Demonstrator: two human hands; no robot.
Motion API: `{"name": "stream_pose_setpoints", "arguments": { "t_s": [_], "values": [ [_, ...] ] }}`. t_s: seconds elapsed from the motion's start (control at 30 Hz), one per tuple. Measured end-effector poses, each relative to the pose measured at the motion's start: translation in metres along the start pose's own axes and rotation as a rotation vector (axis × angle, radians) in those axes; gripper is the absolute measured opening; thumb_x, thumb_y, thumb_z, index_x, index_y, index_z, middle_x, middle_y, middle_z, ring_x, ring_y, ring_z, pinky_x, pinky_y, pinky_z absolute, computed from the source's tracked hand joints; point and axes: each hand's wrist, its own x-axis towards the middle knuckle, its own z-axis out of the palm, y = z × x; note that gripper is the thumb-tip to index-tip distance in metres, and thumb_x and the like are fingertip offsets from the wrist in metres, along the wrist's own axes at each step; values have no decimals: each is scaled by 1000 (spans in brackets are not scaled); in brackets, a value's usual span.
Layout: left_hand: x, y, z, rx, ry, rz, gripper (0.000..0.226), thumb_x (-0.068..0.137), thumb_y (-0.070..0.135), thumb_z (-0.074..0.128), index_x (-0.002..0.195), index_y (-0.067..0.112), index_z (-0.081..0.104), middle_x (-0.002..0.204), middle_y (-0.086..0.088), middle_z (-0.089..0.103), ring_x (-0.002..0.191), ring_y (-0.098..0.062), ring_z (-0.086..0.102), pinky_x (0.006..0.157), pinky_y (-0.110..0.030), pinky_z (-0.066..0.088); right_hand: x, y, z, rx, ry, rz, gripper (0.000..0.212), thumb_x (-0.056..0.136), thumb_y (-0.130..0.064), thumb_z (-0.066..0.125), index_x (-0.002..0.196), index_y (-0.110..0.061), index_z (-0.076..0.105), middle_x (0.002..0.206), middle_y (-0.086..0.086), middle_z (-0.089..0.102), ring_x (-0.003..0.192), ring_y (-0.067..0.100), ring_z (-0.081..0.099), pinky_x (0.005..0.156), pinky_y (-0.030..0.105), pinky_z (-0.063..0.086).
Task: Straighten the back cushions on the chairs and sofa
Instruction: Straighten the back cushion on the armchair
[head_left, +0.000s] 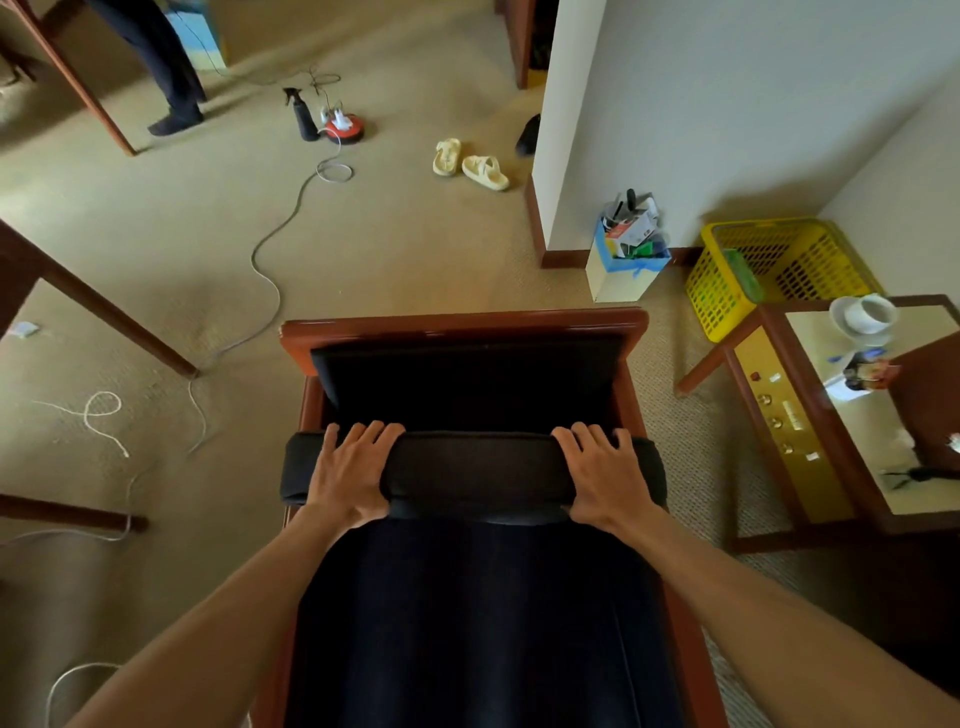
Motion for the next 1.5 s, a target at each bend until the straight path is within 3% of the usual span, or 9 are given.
{"name": "stream_pose_setpoints", "arguments": {
  "t_s": [0.2,0.4,0.5,0.63,0.77,1.0,1.13,1.3,1.5],
  "values": [
    [-29,12,15,-25,143,-34,88,44,43,78,126,29,48,113,7,56,102,-24,54,91,-48,38,2,6,1,-61,59,-37,95,35,-31,84,123,-15,50,114,6,55,98,28,55,79,49,42],
    [-6,8,15,-2,114,-39,92,45,47,78,129,30,42,119,5,53,107,-24,52,94,-48,33,16,9,9,-3,7,39,107,41,-41,87,134,-21,39,123,7,49,110,28,51,96,54,38],
    [8,-1,11,-2,70,-23,100,47,57,77,135,31,36,128,6,50,117,-23,49,101,-53,30,14,2,16,53,30,84,125,46,-43,88,150,-21,23,144,14,37,138,34,34,115,62,18],
    [34,-8,-1,-40,-12,-7,106,56,51,75,146,33,23,143,7,38,135,-23,34,113,-66,14,22,-1,23,134,100,164,125,56,-63,79,156,-31,11,160,20,10,150,38,2,113,67,-5],
    [63,-14,-10,-61,-34,-14,112,57,47,77,150,34,16,149,6,31,141,-24,26,112,-70,6,53,12,20,157,86,166,121,58,-74,73,155,-37,11,154,17,25,149,34,15,112,73,8],
    [85,-6,0,27,104,15,120,69,41,78,154,30,-6,163,-5,8,151,-28,3,116,-63,6,110,36,9,217,-33,165,122,58,-82,67,154,-40,4,159,13,16,151,29,3,114,68,0],
    [79,0,16,-9,187,-9,115,68,54,75,155,32,3,164,-4,6,151,-28,2,115,-63,6,112,34,16,158,64,172,119,57,-79,70,153,-33,18,157,17,11,149,34,5,113,69,10],
    [74,-13,21,-47,270,-26,98,77,62,67,154,34,13,163,-4,17,150,-28,12,115,-61,4,82,18,46,144,327,197,94,75,-65,68,150,-21,34,149,18,34,145,35,26,114,66,13],
    [98,-23,19,-29,225,-72,90,82,66,58,153,40,10,163,-2,17,150,-29,11,113,-66,4,110,27,42,155,237,188,94,78,-69,61,154,-26,24,159,14,24,150,32,16,115,66,9]
  ]
}}
